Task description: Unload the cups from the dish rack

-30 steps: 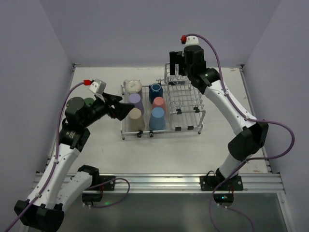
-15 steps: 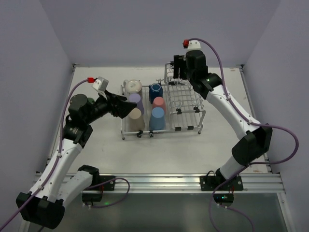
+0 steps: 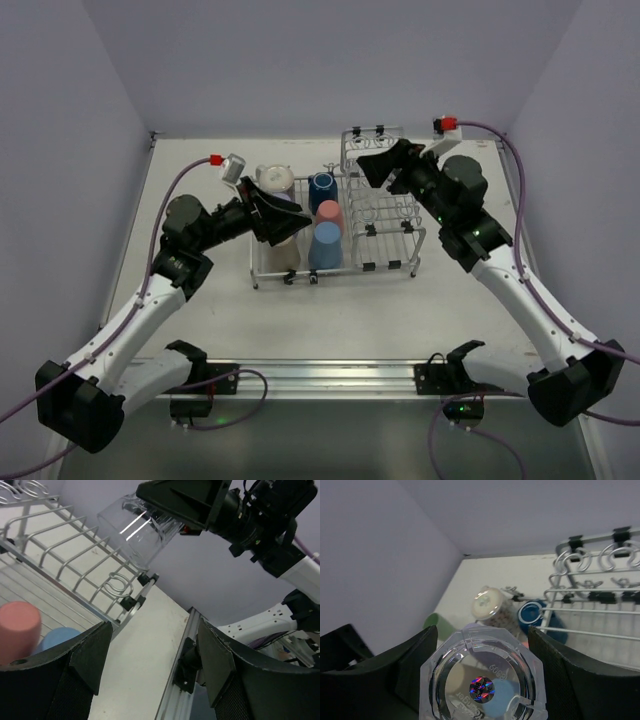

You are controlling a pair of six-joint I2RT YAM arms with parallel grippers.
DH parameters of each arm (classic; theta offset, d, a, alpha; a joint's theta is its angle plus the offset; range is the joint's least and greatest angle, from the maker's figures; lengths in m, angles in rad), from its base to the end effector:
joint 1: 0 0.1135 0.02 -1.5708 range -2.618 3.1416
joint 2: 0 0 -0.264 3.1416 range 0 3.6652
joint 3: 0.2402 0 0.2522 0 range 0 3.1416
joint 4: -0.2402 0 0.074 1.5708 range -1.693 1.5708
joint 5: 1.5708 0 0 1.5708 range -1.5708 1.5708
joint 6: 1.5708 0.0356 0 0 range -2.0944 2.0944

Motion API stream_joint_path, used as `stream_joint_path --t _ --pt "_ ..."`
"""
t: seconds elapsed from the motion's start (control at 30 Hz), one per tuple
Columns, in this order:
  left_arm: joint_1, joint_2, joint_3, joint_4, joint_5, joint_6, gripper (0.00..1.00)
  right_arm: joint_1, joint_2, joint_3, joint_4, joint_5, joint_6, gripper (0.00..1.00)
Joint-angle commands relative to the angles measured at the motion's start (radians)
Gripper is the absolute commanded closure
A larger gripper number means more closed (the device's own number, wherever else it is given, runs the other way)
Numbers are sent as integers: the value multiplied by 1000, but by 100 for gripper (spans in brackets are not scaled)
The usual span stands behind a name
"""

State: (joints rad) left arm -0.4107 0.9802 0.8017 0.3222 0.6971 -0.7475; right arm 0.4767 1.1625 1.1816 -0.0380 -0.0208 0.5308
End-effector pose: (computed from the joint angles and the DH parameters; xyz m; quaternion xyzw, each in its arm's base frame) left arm 0.1971 -0.1108 0.3628 0.1515 0.6497 -0.5760 0.4724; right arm 0.2382 0.1239 0.4184 0.0120 0.7137 0.3446 0.6098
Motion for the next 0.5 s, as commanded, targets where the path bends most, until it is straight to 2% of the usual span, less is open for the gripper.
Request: stream_joint_path --t 0.0,0.2,0.47 --pt "-74 21 21 107 -45 -73 23 -1 -81 -106 254 -191 245 65" --pt "-158 26 34 127 -128 -87 21 0 -188 -246 415 -307 402 65" --pt "-232 78 48 175 -165 -108 18 0 -184 -309 521 -370 480 65"
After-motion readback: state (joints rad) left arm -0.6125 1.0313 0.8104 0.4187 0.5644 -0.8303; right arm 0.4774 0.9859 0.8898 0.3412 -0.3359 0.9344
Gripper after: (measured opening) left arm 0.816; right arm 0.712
